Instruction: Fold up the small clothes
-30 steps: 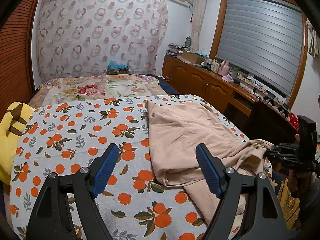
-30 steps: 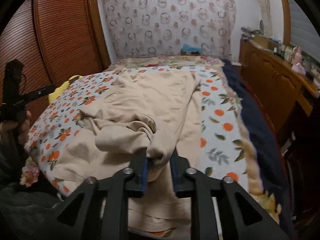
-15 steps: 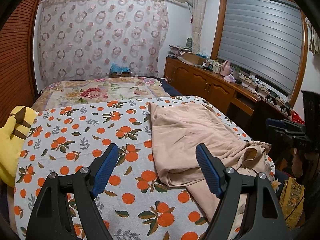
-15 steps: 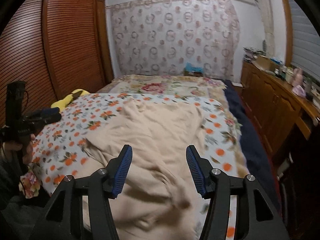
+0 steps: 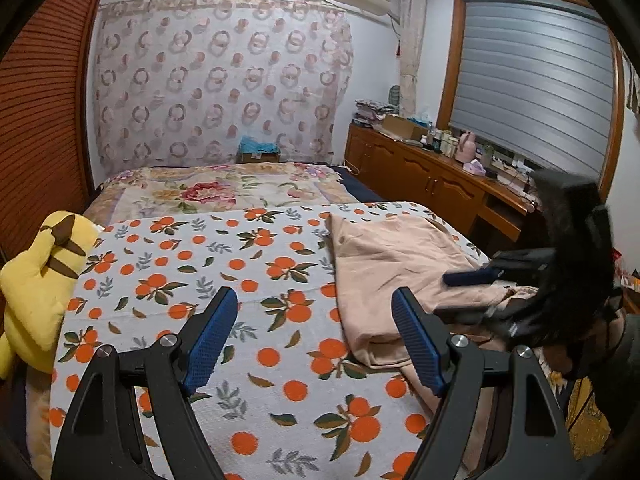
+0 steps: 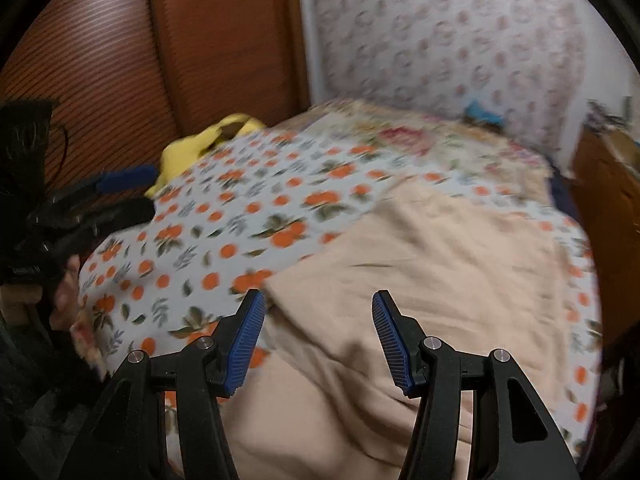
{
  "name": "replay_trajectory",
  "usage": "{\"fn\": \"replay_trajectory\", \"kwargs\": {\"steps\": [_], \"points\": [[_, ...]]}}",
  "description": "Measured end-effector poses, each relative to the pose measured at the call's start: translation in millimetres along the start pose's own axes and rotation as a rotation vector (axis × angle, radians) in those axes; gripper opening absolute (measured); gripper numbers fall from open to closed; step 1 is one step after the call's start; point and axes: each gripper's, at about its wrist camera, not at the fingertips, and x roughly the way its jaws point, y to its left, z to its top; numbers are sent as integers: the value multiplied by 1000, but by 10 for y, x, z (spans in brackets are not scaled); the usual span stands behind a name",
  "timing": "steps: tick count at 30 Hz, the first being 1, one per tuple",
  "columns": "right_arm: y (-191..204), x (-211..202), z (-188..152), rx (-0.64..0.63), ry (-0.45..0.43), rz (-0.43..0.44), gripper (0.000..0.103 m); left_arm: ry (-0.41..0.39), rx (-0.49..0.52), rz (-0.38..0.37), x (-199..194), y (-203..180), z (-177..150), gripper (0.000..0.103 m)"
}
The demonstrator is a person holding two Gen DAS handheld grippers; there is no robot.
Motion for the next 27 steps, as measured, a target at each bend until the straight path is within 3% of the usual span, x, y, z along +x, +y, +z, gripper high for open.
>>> {"fn": "replay_trajectory", "kwargs": {"steps": [6,16,18,19,20,23,27], "points": [[112,478,115,-69,105,14,58,9,-29,10,26,125,-65,80],[259,974,236,-183,186,-74,58,17,-44,9,46,174,-115,80],[285,985,247,-196,185,-94,40,23,-43,7,60,175,-132,80],[296,968,252,-209,180,-119,17,25,-43,7,67,173,-136,80],[290,964,266,-215,181,-129,10,27,-42,6,68,162,-139,80],[233,738,343,-203,135,-124,8,30,-35,1,76,132,-150,80],[-7,334,634,-185,34,-201,7,43,-34,-2,127,117,-160,80]]}}
